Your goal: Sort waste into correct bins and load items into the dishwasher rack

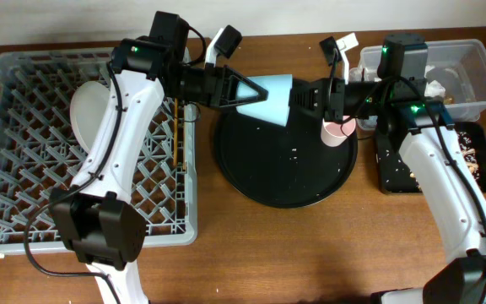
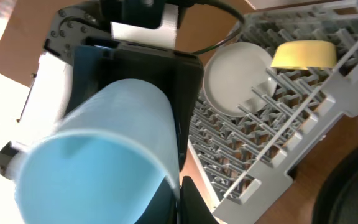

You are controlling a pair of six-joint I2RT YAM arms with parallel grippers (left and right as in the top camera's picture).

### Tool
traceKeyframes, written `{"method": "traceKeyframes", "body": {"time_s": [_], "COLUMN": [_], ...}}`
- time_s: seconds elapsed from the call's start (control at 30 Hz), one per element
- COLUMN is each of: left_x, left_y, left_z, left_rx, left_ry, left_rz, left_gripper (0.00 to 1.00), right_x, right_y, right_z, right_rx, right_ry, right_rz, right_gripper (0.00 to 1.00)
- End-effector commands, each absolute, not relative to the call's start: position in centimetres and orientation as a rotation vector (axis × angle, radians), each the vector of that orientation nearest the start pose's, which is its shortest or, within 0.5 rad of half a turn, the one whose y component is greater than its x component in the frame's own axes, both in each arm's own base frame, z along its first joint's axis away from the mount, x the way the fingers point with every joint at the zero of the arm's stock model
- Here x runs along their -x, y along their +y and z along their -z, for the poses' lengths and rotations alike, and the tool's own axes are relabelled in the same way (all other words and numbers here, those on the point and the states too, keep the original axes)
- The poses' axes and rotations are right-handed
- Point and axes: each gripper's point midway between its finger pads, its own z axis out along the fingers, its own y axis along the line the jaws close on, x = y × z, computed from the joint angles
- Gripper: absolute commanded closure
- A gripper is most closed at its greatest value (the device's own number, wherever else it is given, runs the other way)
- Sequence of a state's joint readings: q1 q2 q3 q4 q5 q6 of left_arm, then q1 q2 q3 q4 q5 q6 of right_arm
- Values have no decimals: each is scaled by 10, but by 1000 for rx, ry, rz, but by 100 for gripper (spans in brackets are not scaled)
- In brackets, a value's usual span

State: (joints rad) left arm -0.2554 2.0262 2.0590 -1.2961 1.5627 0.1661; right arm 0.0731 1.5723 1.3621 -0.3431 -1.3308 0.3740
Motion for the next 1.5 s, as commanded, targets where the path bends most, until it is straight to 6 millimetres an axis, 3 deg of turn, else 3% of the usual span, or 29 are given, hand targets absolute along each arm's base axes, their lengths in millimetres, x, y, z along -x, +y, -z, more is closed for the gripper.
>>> {"method": "traceKeyframes", "body": {"time_s": [0.0, 0.03, 0.1, 0.17, 0.27, 0.3, 0.37, 0.43, 0.47, 0.53, 0.6, 0.7, 0.9, 0.97, 1.27, 1.47], "left_x": [-340, -340, -340, -342, -358, -369, -385, -394, -396, -391, -375, -358, -367, -379, -402, -404], "left_y": [-268, -268, -268, -266, -245, -227, -194, -169, -150, -94, -56, -27, -27, -28, -30, -47], "left_z": [-356, -356, -356, -356, -355, -353, -346, -332, -321, -300, -284, -259, -177, -161, -149, -126], "left_rx": [-787, -787, -788, -785, -734, -694, -623, -564, -510, -323, -192, -26, -11, -11, -14, -74], "left_ry": [1953, 1953, 1954, 1953, 1961, 1995, 2090, 2233, 2343, 2571, 2715, 2856, 2934, 2897, 2825, 2879], "left_rz": [2090, 2091, 2090, 2080, 2003, 1903, 1672, 1381, 1163, 634, 312, 35, 11, 14, 22, 24], "left_gripper": [69, 71, 71, 73, 82, 85, 87, 88, 88, 87, 88, 88, 88, 88, 87, 88], "right_x": [-354, -355, -356, -358, -370, -377, -387, -393, -395, -395, -391, -389, -386, -385, -382, -381], "right_y": [198, 197, 197, 194, 169, 153, 131, 118, 112, 105, 101, 100, 97, 96, 96, 96], "right_z": [-331, -330, -330, -330, -329, -328, -317, -300, -282, -253, -233, -219, -211, -209, -207, -207], "right_rx": [554, 547, 546, 537, 457, 399, 278, 172, 93, -11, -57, -89, -110, -119, -127, -130], "right_ry": [1953, 1957, 1958, 1957, 1960, 1968, 2017, 2093, 2176, 2314, 2409, 2478, 2519, 2531, 2545, 2550], "right_rz": [-1663, -1653, -1650, -1644, -1606, -1581, -1525, -1447, -1366, -1215, -1095, -988, -928, -921, -923, -919], "right_gripper": [92, 79, 72, 55, 31, 23, 18, 14, 14, 13, 12, 12, 12, 12, 12, 12]}}
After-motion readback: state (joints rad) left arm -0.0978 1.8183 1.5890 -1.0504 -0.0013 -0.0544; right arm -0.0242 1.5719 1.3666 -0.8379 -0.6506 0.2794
